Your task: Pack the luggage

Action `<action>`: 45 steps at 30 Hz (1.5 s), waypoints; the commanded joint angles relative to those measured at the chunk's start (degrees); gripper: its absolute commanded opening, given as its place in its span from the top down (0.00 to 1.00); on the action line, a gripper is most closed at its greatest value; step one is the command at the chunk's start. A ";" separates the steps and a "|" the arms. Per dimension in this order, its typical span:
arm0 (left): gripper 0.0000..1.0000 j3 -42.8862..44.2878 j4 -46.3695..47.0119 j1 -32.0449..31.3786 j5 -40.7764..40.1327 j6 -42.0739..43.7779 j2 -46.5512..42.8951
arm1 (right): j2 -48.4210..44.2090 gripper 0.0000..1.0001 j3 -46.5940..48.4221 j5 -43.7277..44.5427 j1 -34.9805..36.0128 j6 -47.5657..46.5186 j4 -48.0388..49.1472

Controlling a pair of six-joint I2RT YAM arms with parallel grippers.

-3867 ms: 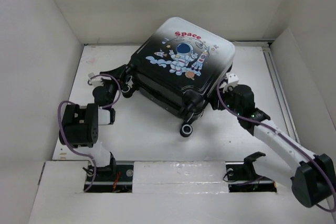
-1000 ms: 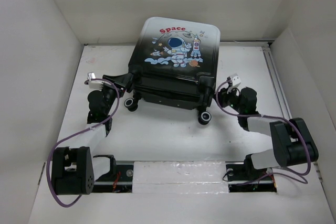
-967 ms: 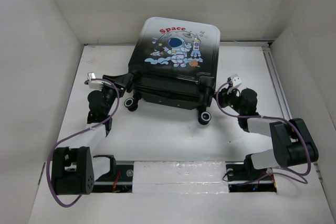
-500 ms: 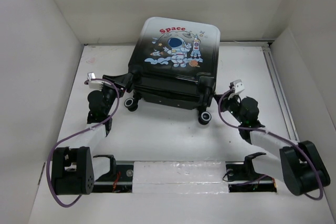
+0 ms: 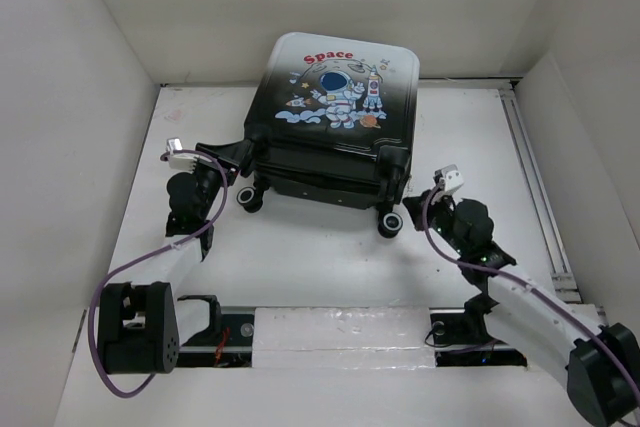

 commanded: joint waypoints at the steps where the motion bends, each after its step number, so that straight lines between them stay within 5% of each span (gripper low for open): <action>1: 1.00 3.55 10.72 -0.45 -0.23 -2.77 -3.44 | 3.08 0.90 4.34 10.42 -0.29 0.90 -6.11; 4: 1.00 3.55 10.72 -0.45 0.30 -2.77 -3.43 | 10.37 0.66 10.31 13.07 -2.49 -1.20 -8.66; 9: 1.00 4.26 7.31 -0.45 -3.37 -1.38 -3.96 | 17.60 0.37 13.40 1.34 -6.52 -6.39 -1.83; 14: 1.00 9.16 7.29 -0.45 -4.81 -2.77 0.16 | 27.17 0.37 18.68 -13.20 -11.28 -10.00 1.26; 19: 1.00 13.22 5.38 1.21 -4.96 -2.78 5.17 | 35.18 0.35 18.68 -32.26 -12.86 -12.20 14.69; 25: 1.00 12.61 6.15 4.73 -4.89 -4.88 5.18 | 44.66 0.57 27.28 -45.63 -8.57 -14.30 17.45; 29: 1.00 10.33 7.82 4.73 -4.10 -4.88 5.18 | 41.36 0.70 25.71 -46.70 -3.21 -16.15 15.95; 32: 1.00 9.01 9.22 5.26 -4.09 -5.41 5.18 | 35.83 0.70 22.46 -42.23 -0.83 -16.15 13.85; 35: 1.00 8.47 9.23 5.26 -3.57 -5.41 5.18 | 32.21 0.63 20.53 -30.89 -3.10 -16.76 7.70; 40: 1.00 9.62 7.92 5.79 -3.04 -5.41 4.04 | 33.16 0.54 17.36 -27.80 -12.76 -10.28 9.60; 45: 1.00 10.75 7.21 5.79 -3.57 -4.80 3.42 | 45.36 0.47 20.85 -46.84 -20.59 -6.84 25.42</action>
